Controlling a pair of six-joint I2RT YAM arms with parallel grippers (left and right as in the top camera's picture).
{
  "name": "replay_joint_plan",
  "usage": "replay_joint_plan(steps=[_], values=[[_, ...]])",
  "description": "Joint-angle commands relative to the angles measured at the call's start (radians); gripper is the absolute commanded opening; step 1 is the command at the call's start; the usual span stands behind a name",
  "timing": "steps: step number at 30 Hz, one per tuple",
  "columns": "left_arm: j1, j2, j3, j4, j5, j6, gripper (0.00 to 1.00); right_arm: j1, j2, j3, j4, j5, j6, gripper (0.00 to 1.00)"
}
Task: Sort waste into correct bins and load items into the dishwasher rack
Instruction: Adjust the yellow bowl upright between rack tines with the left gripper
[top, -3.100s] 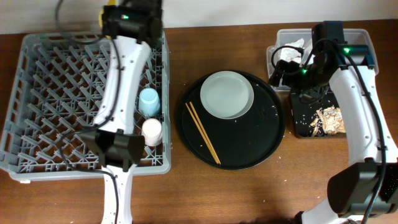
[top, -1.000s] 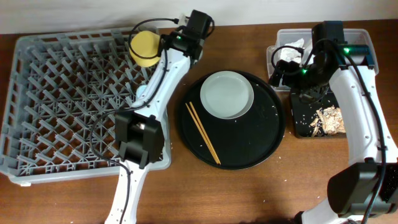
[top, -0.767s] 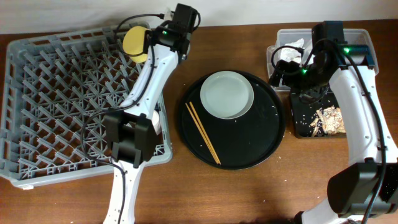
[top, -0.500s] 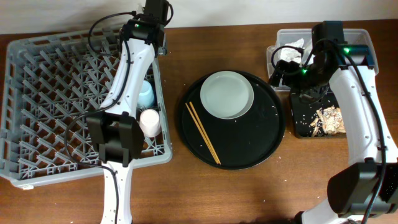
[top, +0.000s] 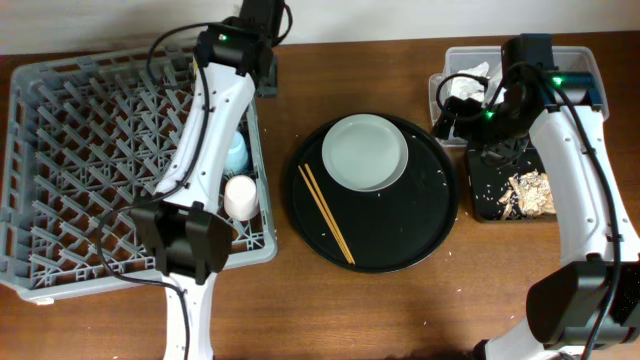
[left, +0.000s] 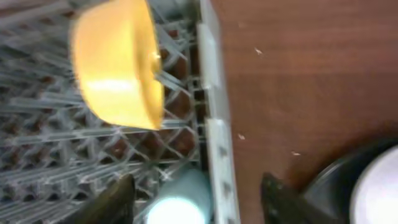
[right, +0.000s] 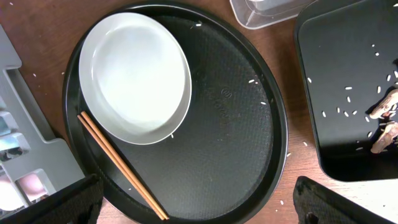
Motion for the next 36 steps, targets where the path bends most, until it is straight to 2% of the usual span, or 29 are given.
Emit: replay_joint_plan(steps=[1, 4, 6, 12, 15, 18, 23, 25, 26, 29, 30, 32, 34, 36], values=[[-0.014, -0.023, -0.100, -0.029, 0.080, -0.122, 0.51, 0.008, 0.003, -0.005, -0.001, 0.005, 0.001, 0.98], [-0.037, -0.023, -0.204, 0.039, 0.103, -0.145, 0.48, 0.008, 0.003, -0.005, -0.001, 0.005, 0.001, 0.98], [-0.032, -0.023, -0.256, 0.087, 0.052, -0.247, 0.48, 0.008, 0.003, -0.005, -0.001, 0.005, 0.001, 0.98], [-0.028, -0.023, -0.399, 0.262, 0.057, -0.279, 0.48, 0.008, 0.003, -0.005, -0.001, 0.005, 0.002, 0.98], [-0.028, -0.024, -0.390, 0.298, 0.052, -0.278, 0.47, 0.008, 0.003, -0.005, -0.001, 0.005, 0.001, 0.98], [-0.028, -0.067, -0.304, 0.293, -0.040, -0.263, 0.54, 0.008, 0.003, -0.005, -0.001, 0.005, 0.002, 0.99], [0.016, -0.066, -0.351, 0.281, -0.052, -0.264, 0.52, 0.008, 0.003, -0.005, -0.001, 0.005, 0.002, 0.98], [0.016, -0.066, -0.389, 0.308, -0.028, -0.264, 0.47, 0.008, 0.003, -0.005, -0.001, 0.005, 0.001, 0.98], [0.016, -0.066, -0.413, 0.337, -0.014, -0.264, 0.39, 0.008, 0.003, -0.005, -0.001, 0.005, 0.002, 0.98], [0.016, -0.066, -0.445, 0.351, -0.005, -0.264, 0.33, 0.008, 0.003, -0.005, -0.001, 0.005, 0.001, 0.98], [0.016, -0.065, -0.449, 0.352, 0.006, -0.264, 0.24, 0.008, 0.003, -0.005, -0.001, 0.005, 0.002, 0.98], [0.016, -0.063, -0.449, 0.359, 0.010, -0.264, 0.20, 0.008, 0.003, -0.005, -0.001, 0.005, 0.001, 0.98], [0.016, -0.057, -0.449, 0.357, 0.026, -0.264, 0.04, 0.008, 0.003, -0.005, -0.001, 0.005, 0.001, 0.99], [0.016, -0.057, -0.454, 0.354, 0.032, -0.264, 0.01, 0.008, 0.003, -0.005, -0.001, 0.005, 0.001, 0.98]])
